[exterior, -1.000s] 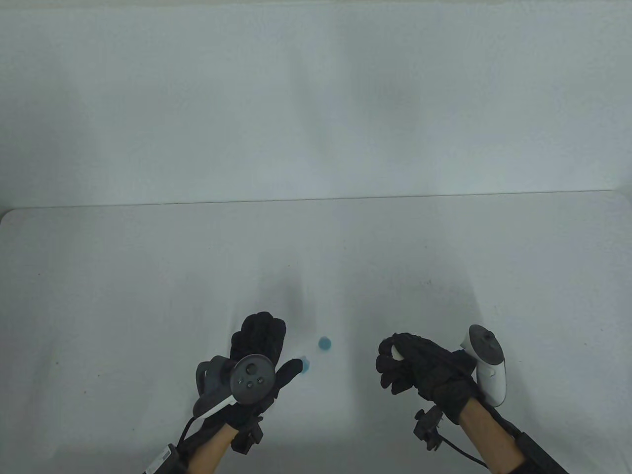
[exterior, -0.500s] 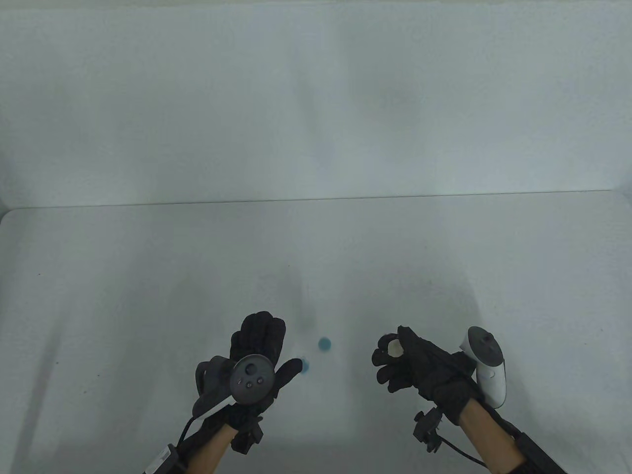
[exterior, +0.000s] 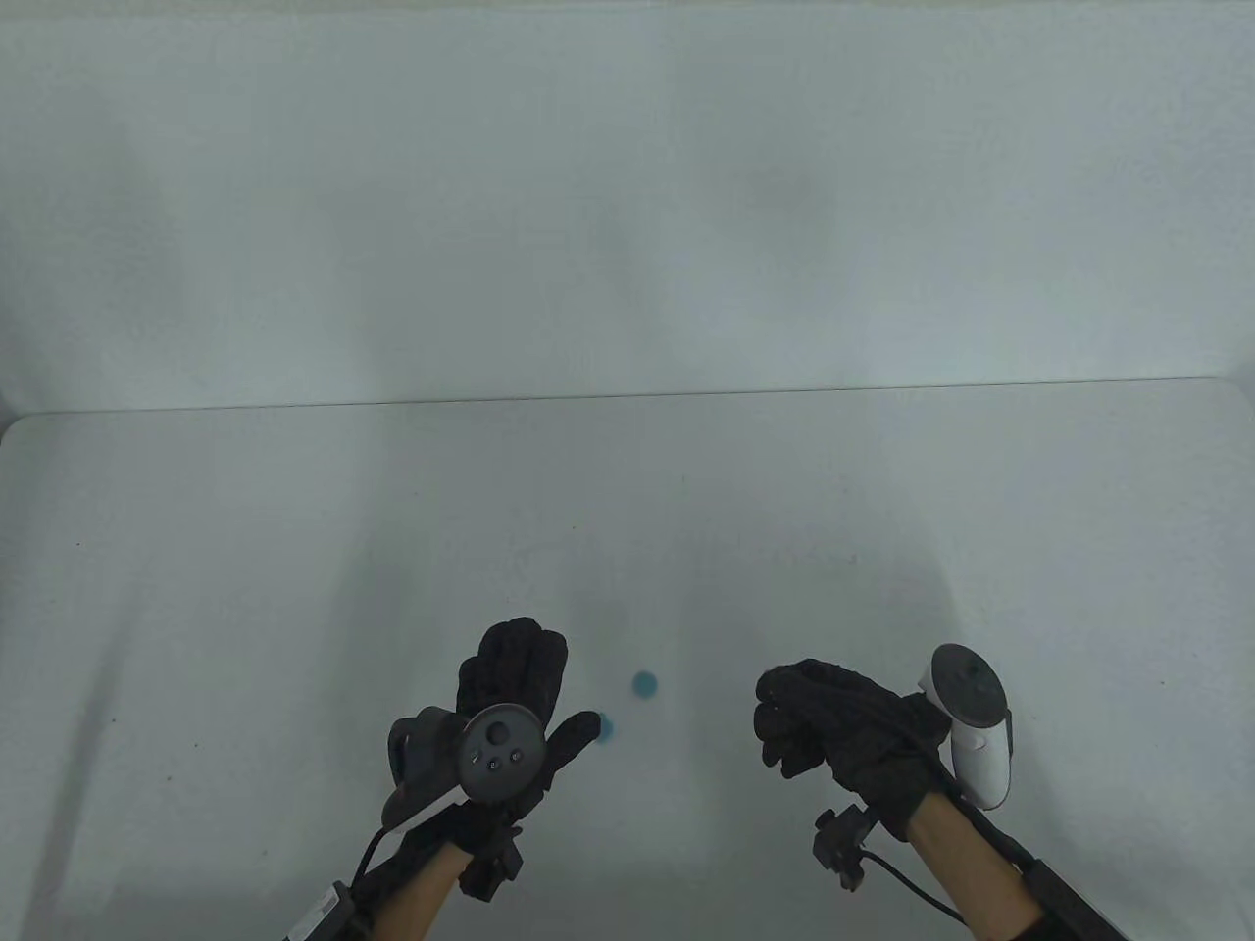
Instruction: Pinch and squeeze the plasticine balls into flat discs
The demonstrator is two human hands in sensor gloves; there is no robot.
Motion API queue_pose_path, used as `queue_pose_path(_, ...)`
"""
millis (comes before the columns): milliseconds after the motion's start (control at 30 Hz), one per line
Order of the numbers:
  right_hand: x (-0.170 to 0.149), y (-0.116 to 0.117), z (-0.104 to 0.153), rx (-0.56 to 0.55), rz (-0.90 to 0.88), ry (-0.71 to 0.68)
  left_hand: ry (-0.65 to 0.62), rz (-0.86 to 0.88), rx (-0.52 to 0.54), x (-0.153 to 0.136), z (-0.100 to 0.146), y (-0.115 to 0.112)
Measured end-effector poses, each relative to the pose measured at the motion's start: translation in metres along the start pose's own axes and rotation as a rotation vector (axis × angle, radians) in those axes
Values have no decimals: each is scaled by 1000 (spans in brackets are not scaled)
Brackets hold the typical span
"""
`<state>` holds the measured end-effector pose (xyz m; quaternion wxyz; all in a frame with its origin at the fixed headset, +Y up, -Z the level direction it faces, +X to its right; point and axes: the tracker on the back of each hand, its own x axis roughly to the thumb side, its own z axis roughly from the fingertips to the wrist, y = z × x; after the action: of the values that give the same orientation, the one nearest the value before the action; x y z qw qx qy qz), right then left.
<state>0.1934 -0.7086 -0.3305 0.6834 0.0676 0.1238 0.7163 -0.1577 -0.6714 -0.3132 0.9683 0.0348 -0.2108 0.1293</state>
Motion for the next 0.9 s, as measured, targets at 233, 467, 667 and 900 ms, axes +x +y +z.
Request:
queue_pose_path(233, -10, 0, -1, 94, -129, 18, 3, 0, 3, -1, 0, 0)
queue_pose_path(467, -8, -1, -2, 34, -85, 24, 3, -2, -1, 0, 0, 0)
queue_pose_path(667, -1, -2, 0, -19, -29, -1, 3, -2, -3, 0, 0, 0)
queue_pose_path(900, -9, -1, -1, 72, -102, 17, 3, -2, 2, 0, 0, 0)
